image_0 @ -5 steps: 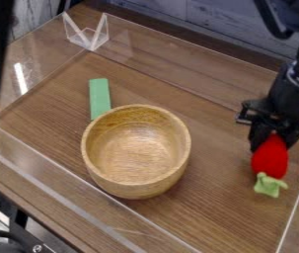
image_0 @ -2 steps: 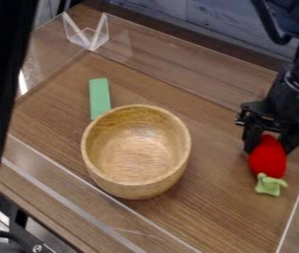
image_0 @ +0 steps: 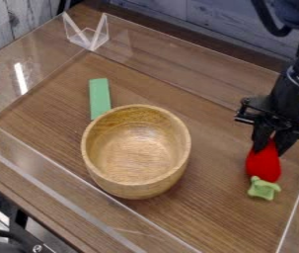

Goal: Move the red object to the left side of the table

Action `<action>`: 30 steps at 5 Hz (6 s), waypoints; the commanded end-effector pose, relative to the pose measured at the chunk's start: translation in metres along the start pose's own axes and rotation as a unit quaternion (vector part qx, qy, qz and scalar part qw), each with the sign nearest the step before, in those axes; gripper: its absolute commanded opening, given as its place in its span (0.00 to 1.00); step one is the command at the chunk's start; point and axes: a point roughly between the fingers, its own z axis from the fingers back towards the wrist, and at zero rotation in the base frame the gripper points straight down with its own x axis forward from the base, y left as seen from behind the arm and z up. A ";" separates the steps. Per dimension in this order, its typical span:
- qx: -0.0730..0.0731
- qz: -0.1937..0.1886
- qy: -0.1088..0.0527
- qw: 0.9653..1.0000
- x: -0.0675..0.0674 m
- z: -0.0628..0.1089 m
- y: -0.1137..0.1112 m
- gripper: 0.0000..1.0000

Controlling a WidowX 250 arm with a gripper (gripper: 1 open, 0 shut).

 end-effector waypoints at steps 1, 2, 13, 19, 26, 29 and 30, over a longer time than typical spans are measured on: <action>-0.033 0.037 -0.033 0.998 0.010 0.033 0.007 0.00; -0.047 0.049 -0.049 0.996 0.014 0.049 0.024 0.00; -0.072 0.230 -0.063 0.969 0.098 0.026 0.090 0.00; -0.090 0.213 -0.053 0.971 0.102 0.051 0.091 0.00; -0.096 0.283 -0.075 0.951 0.132 0.101 0.211 0.00; -0.071 0.287 -0.084 0.952 0.160 0.071 0.264 0.00; -0.064 0.278 -0.087 0.954 0.159 0.057 0.280 0.00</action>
